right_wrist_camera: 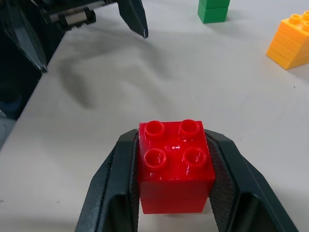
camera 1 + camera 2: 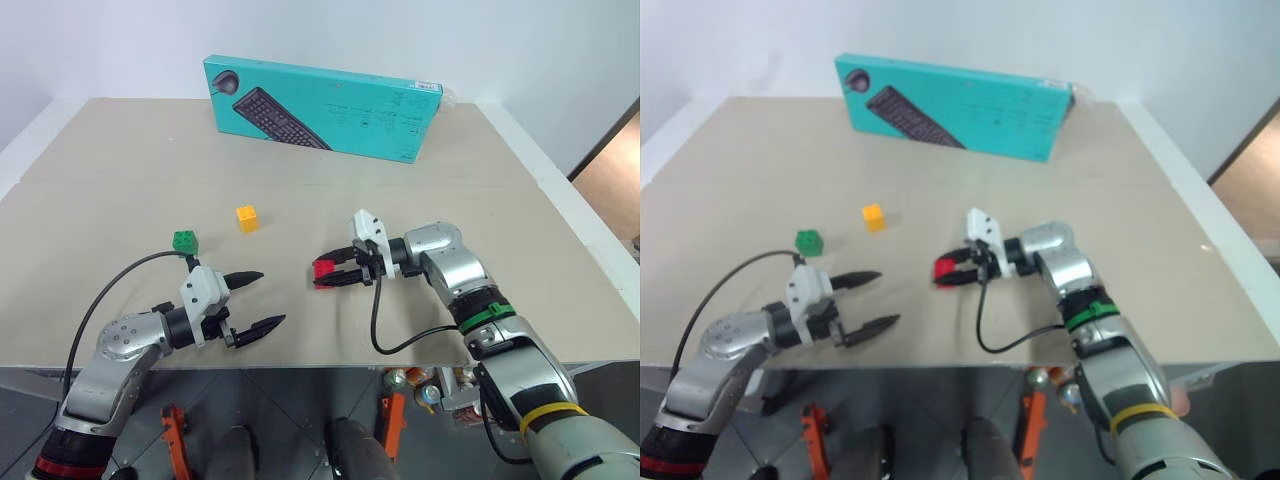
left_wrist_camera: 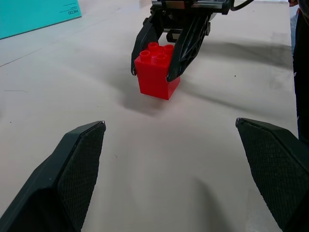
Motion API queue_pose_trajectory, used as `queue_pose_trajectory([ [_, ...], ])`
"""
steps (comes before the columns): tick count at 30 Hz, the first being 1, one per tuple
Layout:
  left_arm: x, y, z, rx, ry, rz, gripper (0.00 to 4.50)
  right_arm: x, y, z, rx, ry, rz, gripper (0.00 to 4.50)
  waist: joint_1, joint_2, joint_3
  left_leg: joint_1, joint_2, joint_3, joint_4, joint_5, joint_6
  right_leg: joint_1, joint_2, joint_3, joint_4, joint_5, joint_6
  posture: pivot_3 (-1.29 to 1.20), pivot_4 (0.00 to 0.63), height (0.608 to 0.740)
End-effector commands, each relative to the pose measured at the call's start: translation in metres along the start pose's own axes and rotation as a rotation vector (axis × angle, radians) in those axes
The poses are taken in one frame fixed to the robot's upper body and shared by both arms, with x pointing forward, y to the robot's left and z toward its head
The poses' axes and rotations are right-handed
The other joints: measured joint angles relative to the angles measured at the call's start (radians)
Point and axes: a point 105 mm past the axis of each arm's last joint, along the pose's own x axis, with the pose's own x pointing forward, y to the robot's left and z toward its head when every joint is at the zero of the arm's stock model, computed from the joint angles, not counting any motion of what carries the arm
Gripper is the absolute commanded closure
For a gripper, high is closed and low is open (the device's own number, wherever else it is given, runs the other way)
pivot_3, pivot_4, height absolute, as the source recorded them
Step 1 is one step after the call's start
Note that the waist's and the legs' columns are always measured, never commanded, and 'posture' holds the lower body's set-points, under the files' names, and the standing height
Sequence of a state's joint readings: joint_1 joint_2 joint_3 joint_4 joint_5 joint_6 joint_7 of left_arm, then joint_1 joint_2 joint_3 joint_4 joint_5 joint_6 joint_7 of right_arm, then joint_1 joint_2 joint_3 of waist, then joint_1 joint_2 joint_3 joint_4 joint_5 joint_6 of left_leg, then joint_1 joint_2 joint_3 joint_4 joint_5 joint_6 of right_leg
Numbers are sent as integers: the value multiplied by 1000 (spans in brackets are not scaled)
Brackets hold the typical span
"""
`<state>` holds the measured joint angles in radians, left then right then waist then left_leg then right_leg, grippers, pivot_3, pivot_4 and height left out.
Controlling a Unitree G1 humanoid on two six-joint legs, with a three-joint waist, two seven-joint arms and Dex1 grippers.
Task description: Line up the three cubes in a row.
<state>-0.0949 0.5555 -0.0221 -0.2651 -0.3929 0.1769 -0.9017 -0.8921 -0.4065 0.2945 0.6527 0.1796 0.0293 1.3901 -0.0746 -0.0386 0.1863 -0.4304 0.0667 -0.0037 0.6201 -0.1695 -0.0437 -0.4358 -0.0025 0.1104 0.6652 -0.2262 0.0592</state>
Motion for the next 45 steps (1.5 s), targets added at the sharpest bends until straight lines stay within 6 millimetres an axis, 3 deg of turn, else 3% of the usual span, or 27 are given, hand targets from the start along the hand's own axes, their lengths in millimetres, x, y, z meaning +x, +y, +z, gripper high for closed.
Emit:
queue_pose_trajectory([
  [1,-1,0,11,36,-25,-2,0,-6,-6,12,-68,2,-8,1564,0,0,0,0,0,0,0,0,0,0,0,0,0,0,0,0,150,740],
  [5,1,-1,9,36,-23,-7,0,-6,-4,11,-65,8,1,189,0,0,0,0,0,0,0,0,0,0,0,0,0,0,0,0,150,740],
  [6,1,-1,9,37,-23,-9,0,-6,-4,11,-67,15,5,52,0,0,0,0,0,0,0,0,0,0,0,0,0,0,0,0,150,740],
  [9,2,-1,9,37,-23,-10,0,-8,-5,20,-68,-4,-10,52,0,0,0,0,0,0,0,0,0,0,0,0,0,0,0,0,150,740],
  [13,1,1,8,28,-24,16,0,-14,-10,46,-56,-97,-79,52,0,0,0,0,0,0,0,0,0,0,0,0,1,0,0,0,150,740],
  [16,-6,18,11,-11,-54,133,0,-25,-12,80,-36,-255,-182,52,0,0,0,0,0,0,0,0,0,0,0,0,1,0,0,0,150,740],
  [19,-14,44,15,-35,-75,310,0,-32,-2,95,-35,-342,-253,52,1,0,0,0,0,-2,0,0,0,0,0,-1,1,2,4,0,150,740],
  [23,-25,83,13,-92,-72,591,0,-28,22,94,-5,-357,-280,52,4,0,0,0,0,-3,0,0,0,0,0,-3,1,2,5,0,150,740],
  [25,-26,92,13,-103,-72,666,0,-26,28,93,2,-358,-297,52,4,0,0,-1,0,-3,1,0,0,1,0,-3,1,2,5,0,150,740],
  [37,11,98,12,-87,-37,777,0,-20,27,89,-45,-331,-368,52,2,0,0,0,-1,-3,2,1,-1,1,0,-1,1,5,5,0,150,740],
  [40,11,101,20,-89,-56,812,0,-19,25,89,-59,-328,-375,52,1,0,0,0,-1,-3,2,1,-1,1,0,-1,1,5,5,0,150,740],
  [45,-11,104,41,-52,-121,864,0,-17,24,91,-70,-332,-376,52,1,0,0,-1,-1,-3,1,1,-1,0,0,-1,1,4,6,0,150,740],
])
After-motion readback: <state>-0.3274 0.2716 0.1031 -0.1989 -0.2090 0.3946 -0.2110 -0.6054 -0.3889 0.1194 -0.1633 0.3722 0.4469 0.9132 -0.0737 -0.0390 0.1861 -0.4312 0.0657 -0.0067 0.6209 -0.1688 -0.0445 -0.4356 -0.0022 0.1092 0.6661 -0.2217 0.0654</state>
